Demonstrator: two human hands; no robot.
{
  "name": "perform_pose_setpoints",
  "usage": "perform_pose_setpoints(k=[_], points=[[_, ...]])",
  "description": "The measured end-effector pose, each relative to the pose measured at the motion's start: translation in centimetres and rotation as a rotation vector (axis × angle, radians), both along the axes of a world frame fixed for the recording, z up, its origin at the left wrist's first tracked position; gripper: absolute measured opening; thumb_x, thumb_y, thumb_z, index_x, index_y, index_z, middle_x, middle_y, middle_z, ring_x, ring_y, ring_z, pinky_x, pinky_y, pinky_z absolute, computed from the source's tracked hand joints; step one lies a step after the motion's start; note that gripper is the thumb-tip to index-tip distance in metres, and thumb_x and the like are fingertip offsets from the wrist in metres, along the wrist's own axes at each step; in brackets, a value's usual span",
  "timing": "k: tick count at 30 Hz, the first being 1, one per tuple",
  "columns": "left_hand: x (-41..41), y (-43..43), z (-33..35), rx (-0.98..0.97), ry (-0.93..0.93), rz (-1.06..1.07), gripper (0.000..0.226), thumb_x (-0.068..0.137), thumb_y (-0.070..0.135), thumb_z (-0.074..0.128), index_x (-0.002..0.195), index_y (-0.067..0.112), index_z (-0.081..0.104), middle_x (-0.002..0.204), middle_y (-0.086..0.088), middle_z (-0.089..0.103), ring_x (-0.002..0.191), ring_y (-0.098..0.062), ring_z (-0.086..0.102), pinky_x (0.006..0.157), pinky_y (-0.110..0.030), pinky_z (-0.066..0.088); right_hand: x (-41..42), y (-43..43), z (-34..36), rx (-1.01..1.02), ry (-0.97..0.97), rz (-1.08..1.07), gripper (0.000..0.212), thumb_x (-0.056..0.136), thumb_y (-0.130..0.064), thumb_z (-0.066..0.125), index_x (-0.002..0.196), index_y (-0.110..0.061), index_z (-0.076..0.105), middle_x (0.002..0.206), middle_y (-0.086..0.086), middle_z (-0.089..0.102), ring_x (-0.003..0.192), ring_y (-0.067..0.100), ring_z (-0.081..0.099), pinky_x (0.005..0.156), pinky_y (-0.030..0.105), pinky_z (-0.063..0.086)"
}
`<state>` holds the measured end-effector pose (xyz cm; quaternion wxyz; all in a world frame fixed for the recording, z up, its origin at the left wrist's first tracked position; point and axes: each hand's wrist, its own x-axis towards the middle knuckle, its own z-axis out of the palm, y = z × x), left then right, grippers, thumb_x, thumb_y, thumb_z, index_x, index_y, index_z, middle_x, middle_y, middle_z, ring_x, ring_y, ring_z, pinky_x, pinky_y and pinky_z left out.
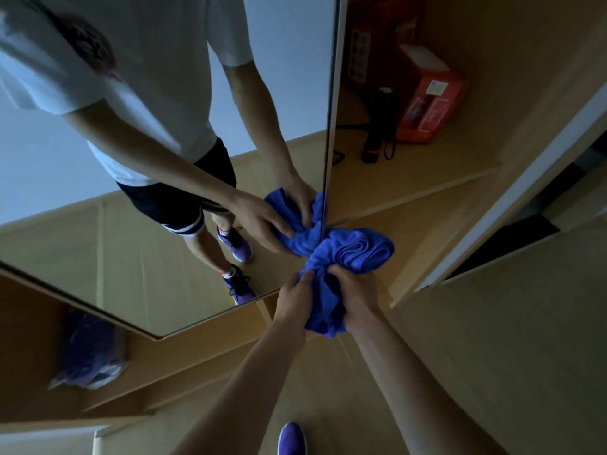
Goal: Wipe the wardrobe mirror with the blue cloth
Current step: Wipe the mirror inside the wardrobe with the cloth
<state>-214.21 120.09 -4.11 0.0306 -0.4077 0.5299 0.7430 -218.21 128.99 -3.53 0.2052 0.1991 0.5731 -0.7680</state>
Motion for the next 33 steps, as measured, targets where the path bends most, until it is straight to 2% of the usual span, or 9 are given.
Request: perform_pose_setpoints(k=[4, 9, 13, 16, 20, 22, 25, 30, 33], points=[[-0.3, -0.3, 2.0, -0.066, 0.051, -0.012, 0.015, 0.103, 0.031, 0.058, 0.095, 0.027, 0.069, 0.089, 0.003, 0.075, 0.078, -0.01, 0.073, 0.057, -0.019, 0.054, 0.0, -0.5, 2.4, 0.054, 0.035, -0.054, 0.019, 0.084, 0.007, 0.061, 0.101, 0.006, 0.068, 0.086, 0.016, 0.074, 0.077, 0.029, 0.074, 0.067, 0.039, 0.063], [0.3, -0.3, 4.7, -0.202, 0.144, 0.002, 0.01, 0.1, 0.03, 0.061, 0.097, 0.027, 0.07, 0.097, -0.003, 0.077, 0.092, -0.02, 0.073, 0.081, -0.038, 0.06, 0.6, -0.5, 5.7, 0.033, 0.095, -0.085, 0.016, 0.083, 0.007, 0.063, 0.09, -0.005, 0.07, 0.071, 0.003, 0.074, 0.065, 0.02, 0.073, 0.056, 0.028, 0.058], [0.7, 0.1, 7.8, -0.293, 0.265, 0.062, 0.024, 0.094, 0.036, 0.062, 0.095, 0.014, 0.069, 0.089, -0.005, 0.076, 0.083, -0.021, 0.072, 0.072, -0.031, 0.058, 0.3, -0.3, 7.8, 0.025, 0.262, -0.059, 0.017, 0.081, -0.001, 0.067, 0.079, -0.018, 0.072, 0.076, 0.001, 0.074, 0.073, 0.021, 0.074, 0.063, 0.031, 0.06], [1.0, 1.2, 8.9, -0.328, 0.29, 0.082, 0.039, 0.087, 0.044, 0.059, 0.101, 0.008, 0.065, 0.096, -0.013, 0.074, 0.093, -0.033, 0.07, 0.082, -0.048, 0.057, -0.1, 0.3, 8.2, 0.011, 0.389, -0.011, 0.024, 0.078, -0.007, 0.069, 0.075, -0.031, 0.073, 0.081, -0.003, 0.076, 0.078, 0.017, 0.075, 0.063, 0.025, 0.058], [1.4, 2.8, 7.7, -0.333, 0.123, 0.007, 0.025, 0.098, 0.042, 0.058, 0.11, 0.023, 0.067, 0.104, -0.002, 0.075, 0.102, -0.022, 0.07, 0.097, -0.05, 0.054, -0.5, 1.2, 5.6, 0.059, 0.257, 0.032, 0.023, 0.076, -0.003, 0.066, 0.075, -0.026, 0.069, 0.08, 0.0, 0.074, 0.076, 0.021, 0.073, 0.066, 0.034, 0.061], [1.4, 3.4, 6.6, -0.377, 0.025, -0.109, 0.03, 0.103, 0.036, 0.054, 0.128, 0.02, 0.061, 0.119, -0.005, 0.071, 0.112, -0.024, 0.066, 0.102, -0.048, 0.051, -0.6, 1.8, 3.9, 0.074, 0.122, 0.077, 0.024, 0.078, 0.005, 0.062, 0.072, -0.018, 0.064, 0.074, 0.005, 0.07, 0.07, 0.021, 0.068, 0.063, 0.035, 0.059], [1.4, 4.0, 5.5, -0.383, 0.022, -0.214, 0.038, 0.105, 0.03, 0.051, 0.141, 0.018, 0.053, 0.129, -0.008, 0.066, 0.121, -0.026, 0.062, 0.106, -0.047, 0.049, -1.6, 2.5, 2.3, 0.122, 0.044, 0.142, 0.022, 0.079, 0.007, 0.061, 0.075, -0.014, 0.064, 0.071, 0.005, 0.069, 0.069, 0.022, 0.069, 0.064, 0.035, 0.057], [1.7, 4.4, 6.1, -0.466, 0.052, -0.073, 0.032, 0.102, 0.033, 0.052, 0.132, 0.024, 0.059, 0.119, 0.0, 0.071, 0.112, -0.019, 0.066, 0.101, -0.047, 0.052, -2.1, 1.6, 2.5, 0.1, 0.077, 0.158, 0.019, 0.077, 0.003, 0.064, 0.085, -0.013, 0.069, 0.081, 0.007, 0.076, 0.081, 0.028, 0.075, 0.072, 0.043, 0.062], [1.8, 4.1, 8.1, -0.518, 0.101, -0.011, 0.027, 0.103, 0.03, 0.053, 0.126, 0.02, 0.061, 0.117, -0.006, 0.069, 0.111, -0.025, 0.065, 0.099, -0.051, 0.052, -2.2, 1.0, 4.3, 0.024, 0.092, 0.146, 0.021, 0.077, 0.002, 0.063, 0.095, -0.007, 0.07, 0.094, 0.016, 0.075, 0.089, 0.035, 0.074, 0.08, 0.051, 0.062]])
